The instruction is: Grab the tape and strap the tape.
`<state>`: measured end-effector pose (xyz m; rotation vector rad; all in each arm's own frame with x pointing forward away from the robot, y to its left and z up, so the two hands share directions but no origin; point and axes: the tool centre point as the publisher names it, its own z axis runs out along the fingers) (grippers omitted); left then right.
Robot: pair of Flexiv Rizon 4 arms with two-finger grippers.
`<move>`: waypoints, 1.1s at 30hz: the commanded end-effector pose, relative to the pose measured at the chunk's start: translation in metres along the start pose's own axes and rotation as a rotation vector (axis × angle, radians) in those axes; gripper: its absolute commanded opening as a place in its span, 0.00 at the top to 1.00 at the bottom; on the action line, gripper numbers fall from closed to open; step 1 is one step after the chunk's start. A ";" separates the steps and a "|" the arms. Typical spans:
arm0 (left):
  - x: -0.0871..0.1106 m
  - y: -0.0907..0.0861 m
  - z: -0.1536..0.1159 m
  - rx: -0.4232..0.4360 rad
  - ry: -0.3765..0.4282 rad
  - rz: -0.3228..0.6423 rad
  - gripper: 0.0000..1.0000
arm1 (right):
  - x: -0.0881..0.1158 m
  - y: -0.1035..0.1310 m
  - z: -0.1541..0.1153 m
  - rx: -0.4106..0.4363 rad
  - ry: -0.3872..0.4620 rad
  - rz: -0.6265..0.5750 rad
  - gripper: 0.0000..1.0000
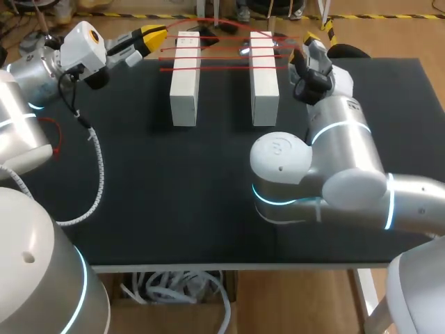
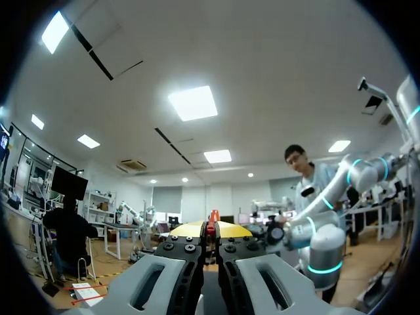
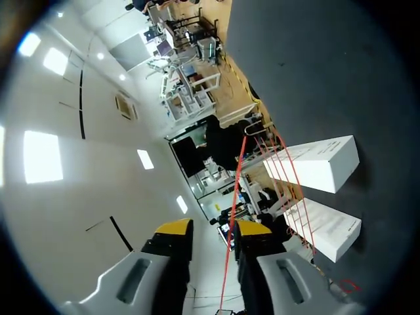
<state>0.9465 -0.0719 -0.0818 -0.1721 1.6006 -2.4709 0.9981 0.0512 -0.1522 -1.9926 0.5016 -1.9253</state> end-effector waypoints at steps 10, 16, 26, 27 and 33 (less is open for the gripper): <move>0.000 0.000 0.000 0.001 0.001 0.001 1.00 | 0.004 -0.003 -0.001 -0.005 0.002 -0.008 1.00; 0.000 0.000 0.000 0.001 0.001 0.001 1.00 | 0.006 -0.005 0.000 -0.007 0.010 -0.054 1.00; 0.000 0.000 0.000 0.001 0.001 0.001 1.00 | 0.010 -0.011 0.001 -0.017 0.041 -0.284 1.00; 0.000 0.000 0.000 0.001 0.001 0.001 1.00 | 0.011 -0.012 0.001 -0.017 0.040 -0.307 1.00; 0.000 0.000 0.000 0.001 0.001 0.001 1.00 | 0.016 -0.015 -0.001 0.006 0.077 -0.432 1.00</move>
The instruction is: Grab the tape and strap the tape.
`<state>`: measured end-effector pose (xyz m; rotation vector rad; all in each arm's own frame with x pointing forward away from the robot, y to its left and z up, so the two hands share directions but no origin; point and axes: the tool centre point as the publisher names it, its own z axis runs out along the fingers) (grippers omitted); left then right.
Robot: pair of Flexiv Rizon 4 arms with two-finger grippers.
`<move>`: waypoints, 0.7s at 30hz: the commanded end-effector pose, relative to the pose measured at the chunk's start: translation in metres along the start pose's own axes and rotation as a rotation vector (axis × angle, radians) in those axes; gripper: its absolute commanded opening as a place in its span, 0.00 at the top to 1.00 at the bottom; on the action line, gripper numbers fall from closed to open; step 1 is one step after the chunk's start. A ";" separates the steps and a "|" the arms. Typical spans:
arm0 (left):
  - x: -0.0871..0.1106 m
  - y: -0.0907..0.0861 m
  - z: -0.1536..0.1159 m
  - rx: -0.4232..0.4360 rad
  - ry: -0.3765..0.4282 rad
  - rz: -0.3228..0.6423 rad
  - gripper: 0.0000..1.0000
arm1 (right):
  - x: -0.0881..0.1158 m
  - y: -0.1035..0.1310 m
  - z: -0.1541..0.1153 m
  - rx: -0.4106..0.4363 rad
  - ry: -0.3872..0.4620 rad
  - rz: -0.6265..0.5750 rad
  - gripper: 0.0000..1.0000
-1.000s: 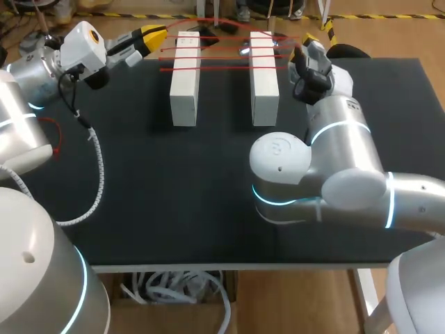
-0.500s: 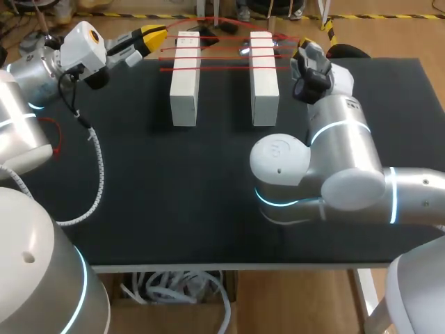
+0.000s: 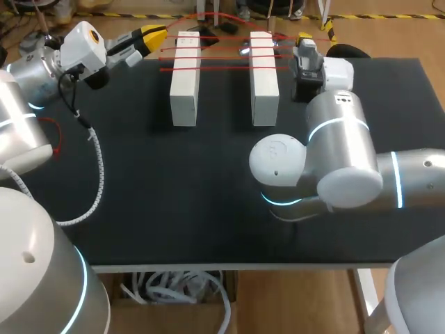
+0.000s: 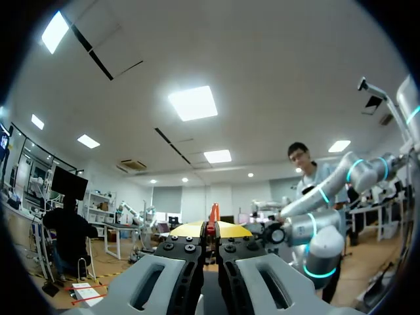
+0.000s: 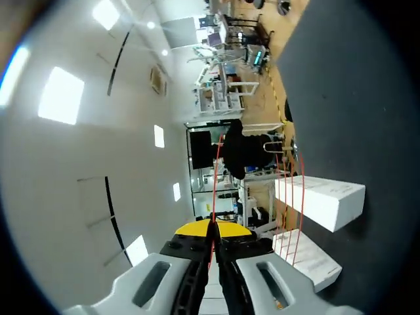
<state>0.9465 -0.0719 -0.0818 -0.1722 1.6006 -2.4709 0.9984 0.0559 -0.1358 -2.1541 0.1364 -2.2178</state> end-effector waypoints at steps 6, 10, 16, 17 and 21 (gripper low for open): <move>0.000 0.000 0.000 0.001 0.001 0.001 1.00 | 0.005 -0.002 0.000 0.009 0.018 -0.077 1.00; 0.000 0.000 0.000 0.001 0.001 0.001 1.00 | 0.005 -0.002 0.000 0.009 0.018 -0.077 1.00; 0.000 0.000 0.000 0.001 0.001 0.001 1.00 | 0.005 -0.002 0.000 0.009 0.018 -0.077 1.00; 0.000 0.000 0.000 0.001 0.001 0.001 1.00 | 0.005 -0.002 0.000 0.009 0.018 -0.077 1.00; 0.000 0.000 0.000 0.001 0.001 0.001 1.00 | 0.005 -0.002 0.000 0.009 0.018 -0.077 1.00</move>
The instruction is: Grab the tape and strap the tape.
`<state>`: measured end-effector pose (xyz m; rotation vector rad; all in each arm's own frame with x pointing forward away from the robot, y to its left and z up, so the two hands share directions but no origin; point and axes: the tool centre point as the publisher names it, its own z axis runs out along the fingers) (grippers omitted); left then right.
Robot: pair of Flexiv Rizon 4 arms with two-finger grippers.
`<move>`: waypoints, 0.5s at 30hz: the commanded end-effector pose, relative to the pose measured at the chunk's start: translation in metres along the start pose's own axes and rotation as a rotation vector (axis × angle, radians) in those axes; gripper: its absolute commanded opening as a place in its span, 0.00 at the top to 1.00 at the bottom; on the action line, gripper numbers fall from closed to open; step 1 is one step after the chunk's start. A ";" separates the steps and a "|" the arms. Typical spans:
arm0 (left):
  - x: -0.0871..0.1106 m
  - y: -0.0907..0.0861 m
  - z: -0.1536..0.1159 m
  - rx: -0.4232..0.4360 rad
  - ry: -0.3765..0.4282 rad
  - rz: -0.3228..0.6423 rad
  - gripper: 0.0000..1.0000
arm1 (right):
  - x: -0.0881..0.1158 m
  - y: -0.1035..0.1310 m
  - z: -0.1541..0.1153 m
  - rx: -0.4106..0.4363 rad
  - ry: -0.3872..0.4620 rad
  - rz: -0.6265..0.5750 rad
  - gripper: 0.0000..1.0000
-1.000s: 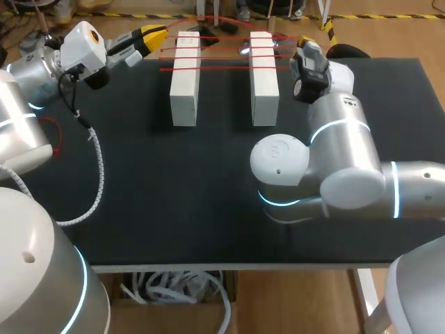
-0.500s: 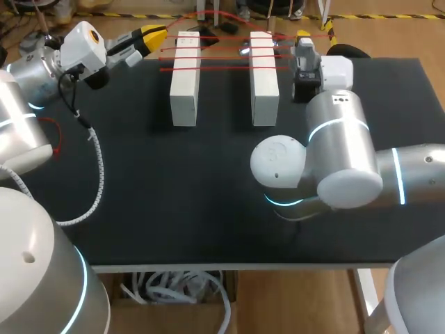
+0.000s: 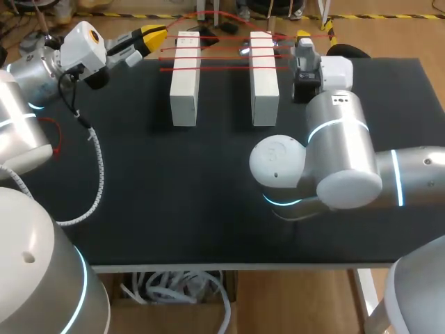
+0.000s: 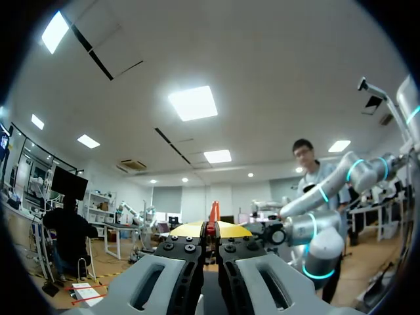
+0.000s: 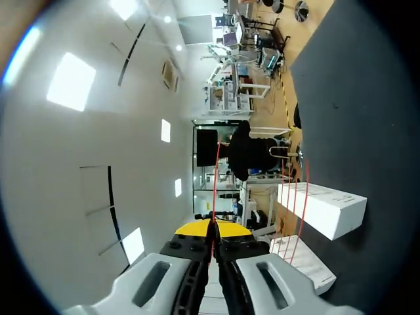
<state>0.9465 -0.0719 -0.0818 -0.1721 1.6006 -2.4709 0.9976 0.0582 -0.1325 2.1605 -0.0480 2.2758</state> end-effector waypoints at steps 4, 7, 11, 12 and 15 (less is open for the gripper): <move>0.000 0.000 0.000 0.001 0.001 0.001 1.00 | 0.002 0.001 0.001 0.002 -0.005 -0.002 1.00; 0.000 0.000 0.000 0.001 0.001 0.001 1.00 | 0.002 0.001 0.001 0.002 -0.005 -0.002 1.00; 0.000 0.000 0.000 0.001 0.001 0.001 1.00 | 0.002 0.001 0.001 0.002 -0.005 -0.002 1.00; 0.000 0.000 0.000 0.001 0.001 0.001 1.00 | 0.002 0.001 0.001 0.002 -0.005 -0.002 1.00; 0.001 -0.009 0.007 -0.087 0.048 -0.016 1.00 | 0.002 0.001 0.001 0.002 -0.005 -0.002 1.00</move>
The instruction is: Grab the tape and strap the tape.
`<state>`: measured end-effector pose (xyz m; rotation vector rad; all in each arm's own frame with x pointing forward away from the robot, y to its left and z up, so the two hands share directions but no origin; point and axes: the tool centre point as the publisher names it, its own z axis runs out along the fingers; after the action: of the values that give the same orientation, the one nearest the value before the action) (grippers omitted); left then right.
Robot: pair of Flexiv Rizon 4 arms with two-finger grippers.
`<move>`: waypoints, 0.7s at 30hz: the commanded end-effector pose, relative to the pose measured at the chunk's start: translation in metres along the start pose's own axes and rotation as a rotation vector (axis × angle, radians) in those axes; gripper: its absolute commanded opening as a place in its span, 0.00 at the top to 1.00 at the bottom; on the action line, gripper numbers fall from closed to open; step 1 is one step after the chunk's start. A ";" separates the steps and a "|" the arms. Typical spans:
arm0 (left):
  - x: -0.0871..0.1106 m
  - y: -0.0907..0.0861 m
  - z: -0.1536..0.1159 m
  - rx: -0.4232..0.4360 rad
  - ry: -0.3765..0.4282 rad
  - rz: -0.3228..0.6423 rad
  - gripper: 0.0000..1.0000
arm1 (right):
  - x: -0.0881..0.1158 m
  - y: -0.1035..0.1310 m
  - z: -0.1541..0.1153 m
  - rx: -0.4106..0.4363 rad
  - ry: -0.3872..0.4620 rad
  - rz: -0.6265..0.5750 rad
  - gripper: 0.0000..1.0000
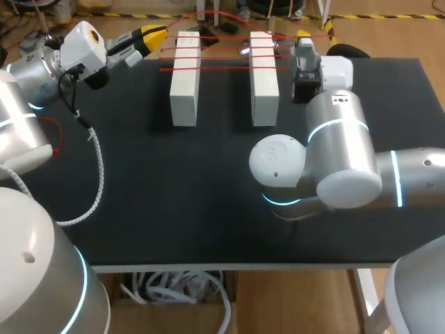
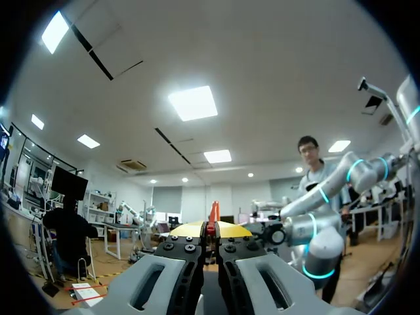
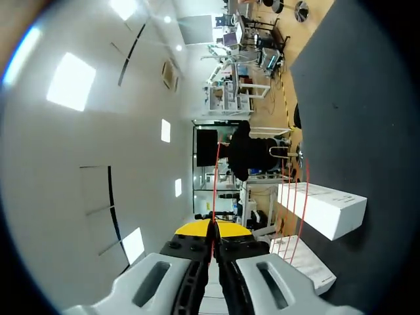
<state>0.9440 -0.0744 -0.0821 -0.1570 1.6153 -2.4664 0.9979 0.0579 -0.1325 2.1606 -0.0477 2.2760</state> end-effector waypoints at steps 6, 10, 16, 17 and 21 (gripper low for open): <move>0.001 -0.025 0.007 -0.246 0.093 -0.060 1.00 | 0.002 0.001 0.000 0.002 -0.005 -0.002 1.00; 0.003 -0.036 0.009 -0.364 0.115 -0.085 1.00 | 0.002 0.001 0.000 0.002 -0.005 -0.002 1.00; 0.003 -0.047 0.010 -0.556 0.126 -0.118 1.00 | 0.002 0.001 0.000 0.002 -0.005 -0.002 1.00; 0.003 -0.047 0.011 -0.574 0.126 -0.122 1.00 | 0.002 0.001 0.000 0.002 -0.005 -0.002 1.00; 0.003 -0.049 0.013 -0.678 0.129 -0.149 1.00 | 0.002 0.001 0.000 0.002 -0.005 -0.002 1.00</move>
<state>0.9389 -0.0668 -0.0389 -0.2049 2.3097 -2.1591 0.9979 0.0580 -0.1325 2.1608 -0.0477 2.2763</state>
